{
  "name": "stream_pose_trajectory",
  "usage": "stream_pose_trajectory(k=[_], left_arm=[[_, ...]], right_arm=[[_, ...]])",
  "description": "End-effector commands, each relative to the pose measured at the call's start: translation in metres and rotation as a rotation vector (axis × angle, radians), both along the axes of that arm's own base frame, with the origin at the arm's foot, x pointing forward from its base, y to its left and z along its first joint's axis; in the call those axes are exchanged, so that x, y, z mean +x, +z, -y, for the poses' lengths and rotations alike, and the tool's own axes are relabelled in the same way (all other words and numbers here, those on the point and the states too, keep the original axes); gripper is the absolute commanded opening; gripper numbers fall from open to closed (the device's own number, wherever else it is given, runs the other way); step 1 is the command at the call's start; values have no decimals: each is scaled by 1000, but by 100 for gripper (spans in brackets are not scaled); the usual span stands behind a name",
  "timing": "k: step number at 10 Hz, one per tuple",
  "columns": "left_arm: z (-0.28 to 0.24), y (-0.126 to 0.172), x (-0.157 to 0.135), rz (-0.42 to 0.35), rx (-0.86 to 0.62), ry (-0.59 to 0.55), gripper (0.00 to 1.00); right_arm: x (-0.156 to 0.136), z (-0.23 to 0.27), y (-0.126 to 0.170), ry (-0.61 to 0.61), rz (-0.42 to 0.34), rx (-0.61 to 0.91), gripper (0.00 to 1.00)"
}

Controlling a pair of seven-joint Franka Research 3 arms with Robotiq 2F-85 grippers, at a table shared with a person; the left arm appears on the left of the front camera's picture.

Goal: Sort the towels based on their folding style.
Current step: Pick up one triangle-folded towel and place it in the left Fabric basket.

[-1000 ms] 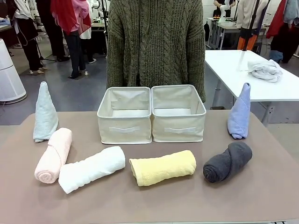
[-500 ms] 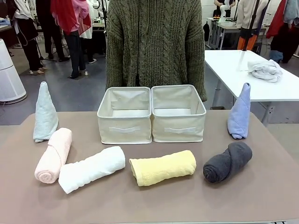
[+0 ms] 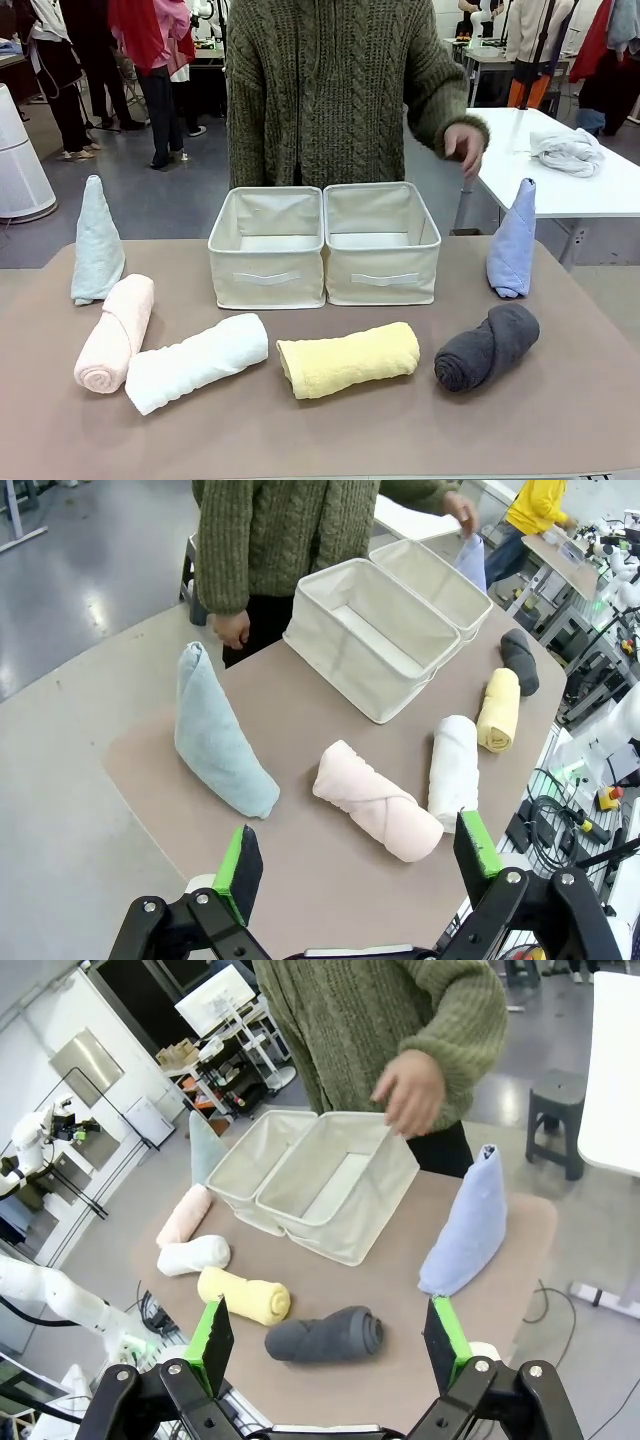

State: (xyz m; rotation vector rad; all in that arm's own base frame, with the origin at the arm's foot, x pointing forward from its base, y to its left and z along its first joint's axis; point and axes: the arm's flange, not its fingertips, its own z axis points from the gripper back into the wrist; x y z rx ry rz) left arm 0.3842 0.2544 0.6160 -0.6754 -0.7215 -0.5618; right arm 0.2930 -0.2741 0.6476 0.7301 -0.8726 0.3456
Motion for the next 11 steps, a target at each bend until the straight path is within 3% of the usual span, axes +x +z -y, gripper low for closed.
stream_pose_trajectory(k=[1, 11], left_arm=[[0, 0, -1, 10, -2, 3, 100], [0, 0, -1, 10, -2, 3, 100]], right_arm=[[1, 1, 2, 14, 18, 1, 100], [1, 1, 2, 14, 18, 1, 100]])
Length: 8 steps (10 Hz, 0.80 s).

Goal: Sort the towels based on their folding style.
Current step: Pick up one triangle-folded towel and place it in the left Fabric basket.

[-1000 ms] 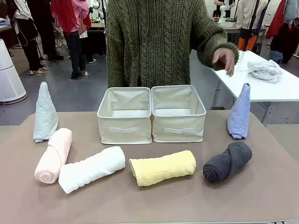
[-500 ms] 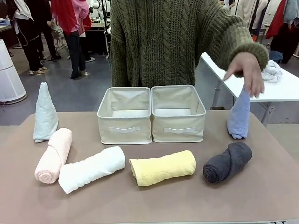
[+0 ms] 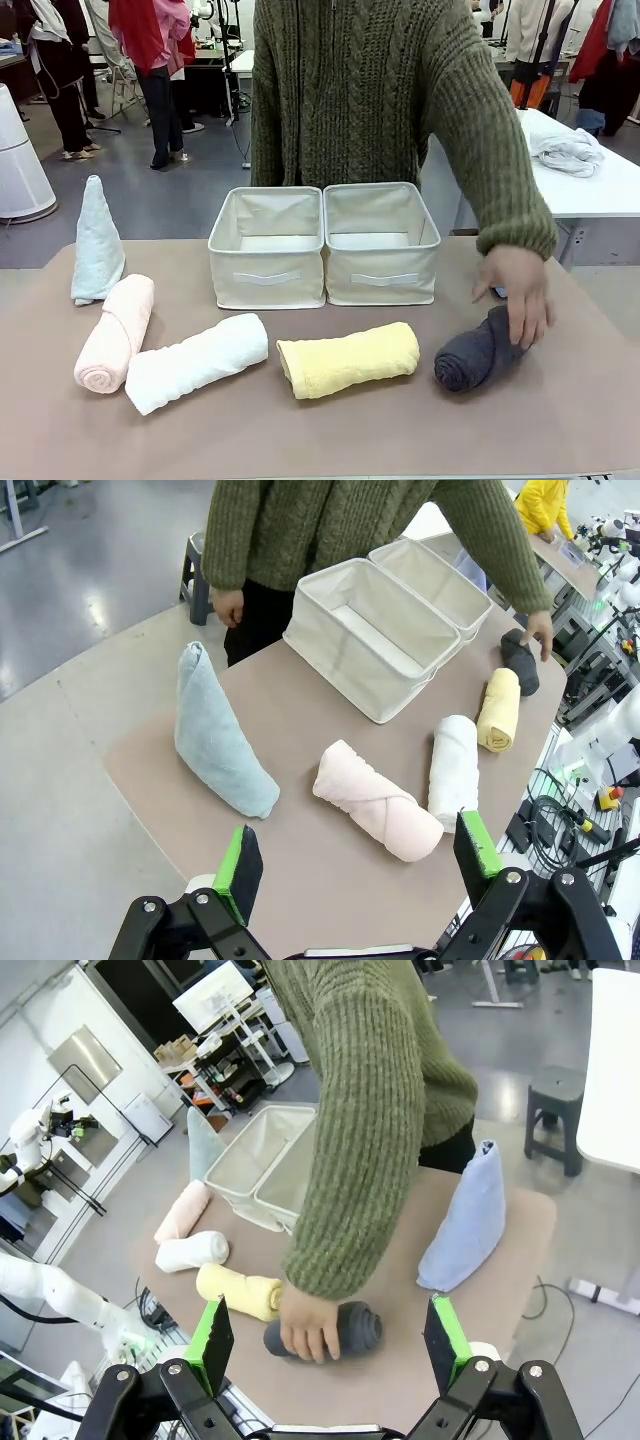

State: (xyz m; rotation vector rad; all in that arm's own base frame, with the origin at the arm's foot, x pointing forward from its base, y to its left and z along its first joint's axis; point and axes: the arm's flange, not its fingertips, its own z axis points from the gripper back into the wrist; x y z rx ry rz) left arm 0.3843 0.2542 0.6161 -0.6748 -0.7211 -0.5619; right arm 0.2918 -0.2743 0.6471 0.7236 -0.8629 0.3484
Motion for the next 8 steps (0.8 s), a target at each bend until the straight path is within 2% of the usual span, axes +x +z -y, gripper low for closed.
stream_pose_trajectory(k=[1, 6, 7, 8], left_arm=[[0, 0, -1, 10, -2, 2, 100], [0, 0, 0, 0, 0, 0, 100], [27, 7, 15, 6, 99, 90, 100], [64, 19, 37, -25, 212, 147, 100]], right_arm=[[2, 1, 2, 12, 26, 10, 100], [2, 1, 2, 12, 26, 10, 100], [2, 1, 2, 12, 26, 10, 100], [2, 1, 2, 12, 26, 10, 100]])
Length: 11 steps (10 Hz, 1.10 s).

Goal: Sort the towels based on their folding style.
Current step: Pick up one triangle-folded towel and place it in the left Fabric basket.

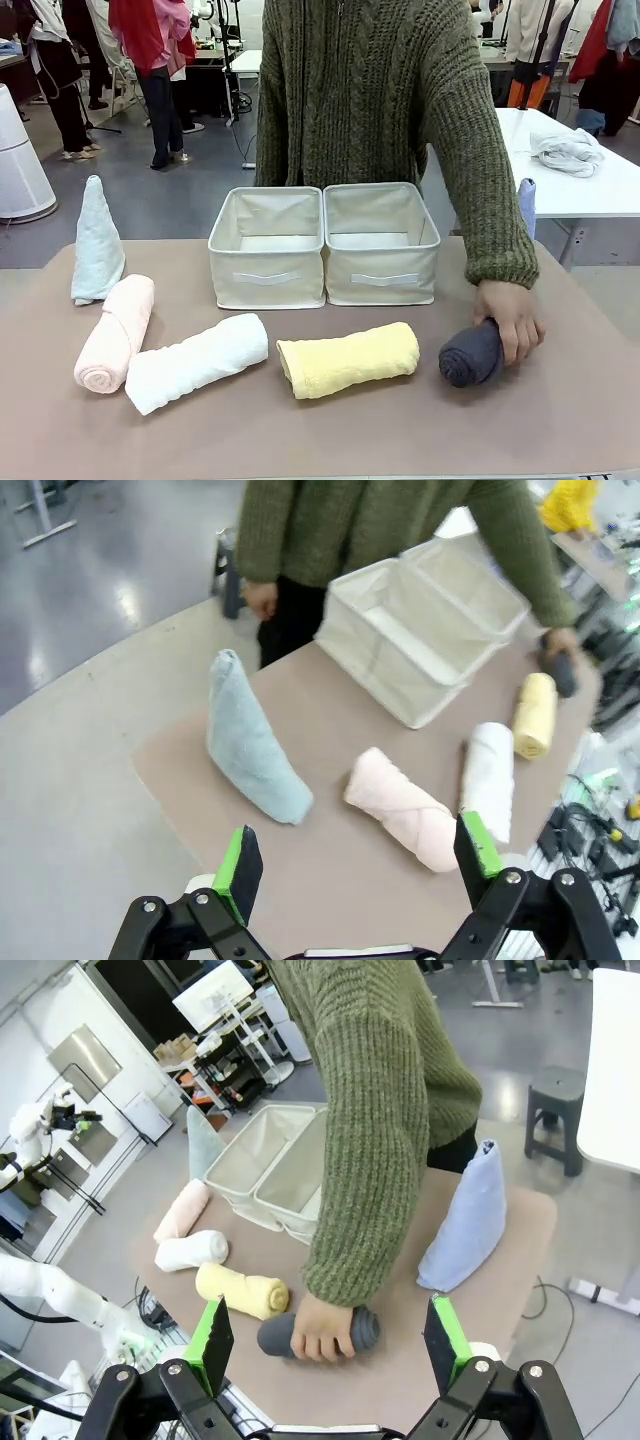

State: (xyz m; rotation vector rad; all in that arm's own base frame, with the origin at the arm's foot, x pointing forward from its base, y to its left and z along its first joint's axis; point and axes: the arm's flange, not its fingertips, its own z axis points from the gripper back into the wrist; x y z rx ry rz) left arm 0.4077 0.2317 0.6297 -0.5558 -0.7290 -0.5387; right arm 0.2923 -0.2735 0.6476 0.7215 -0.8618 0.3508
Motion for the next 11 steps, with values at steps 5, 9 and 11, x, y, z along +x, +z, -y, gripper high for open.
stream_pose_trajectory(k=[5, 9, 11], left_arm=[[201, -23, 141, -370, 688, 155, 100], [231, -82, 199, -388, 721, 256, 100], [223, -95, 210, -386, 688, 277, 100]], right_arm=[[2, 2, 2, 11, 26, 13, 100], [2, 2, 2, 11, 26, 13, 100], [2, 2, 2, 11, 26, 13, 100]])
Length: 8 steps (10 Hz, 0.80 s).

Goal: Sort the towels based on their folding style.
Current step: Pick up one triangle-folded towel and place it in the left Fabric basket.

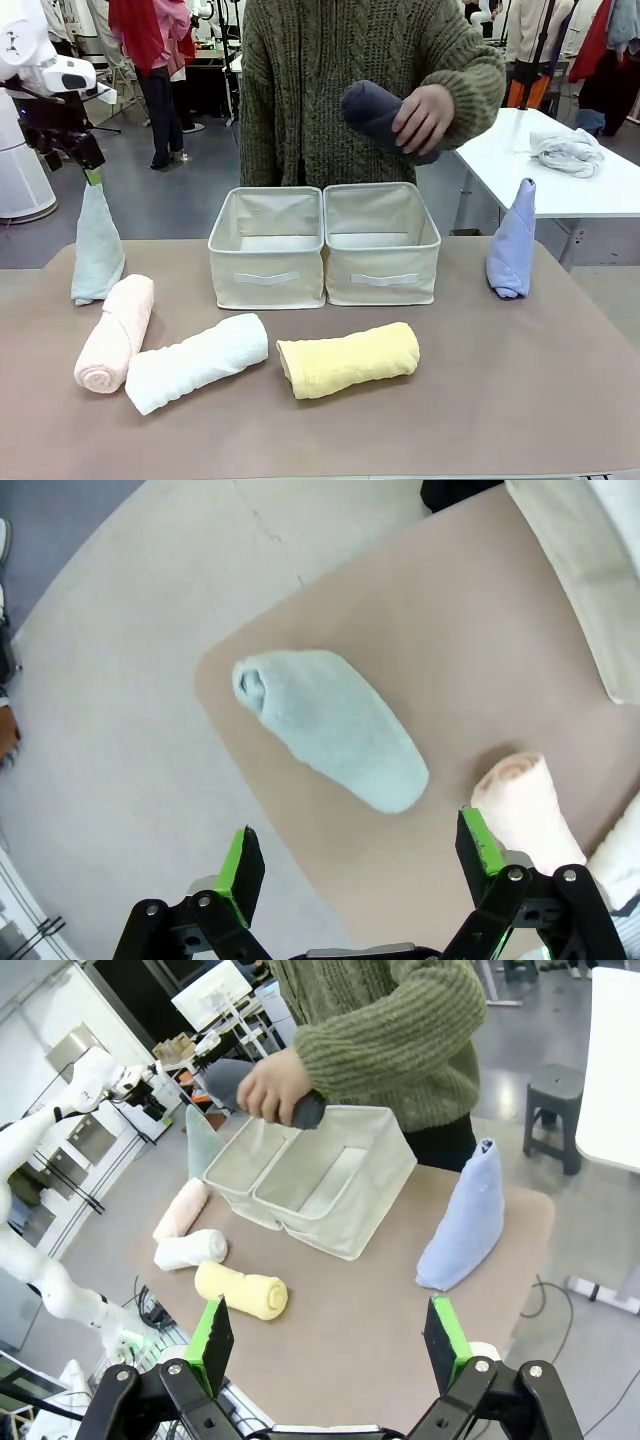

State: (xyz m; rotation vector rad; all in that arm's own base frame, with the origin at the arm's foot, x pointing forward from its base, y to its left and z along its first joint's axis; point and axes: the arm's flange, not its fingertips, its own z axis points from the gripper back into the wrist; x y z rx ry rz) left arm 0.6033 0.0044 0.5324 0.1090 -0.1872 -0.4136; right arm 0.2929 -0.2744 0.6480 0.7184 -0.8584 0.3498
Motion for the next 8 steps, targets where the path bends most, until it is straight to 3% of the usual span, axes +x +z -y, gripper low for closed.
stream_pose_trajectory(k=[1, 3, 5, 6, 8], left_arm=[[-10, -12, 29, 48, -56, 44, 100], [-20, -33, 48, 100, -60, 121, 100], [-25, -33, 49, 111, -59, 170, 100], [-23, -39, 46, 81, -58, 94, 100], [-23, -39, 46, 81, -58, 94, 100]], right_arm=[[1, 1, 1, 12, 29, 16, 100], [1, 1, 1, 12, 29, 16, 100], [1, 1, 1, 12, 29, 16, 100], [1, 1, 1, 12, 29, 16, 100], [1, 1, 1, 12, 29, 16, 100]])
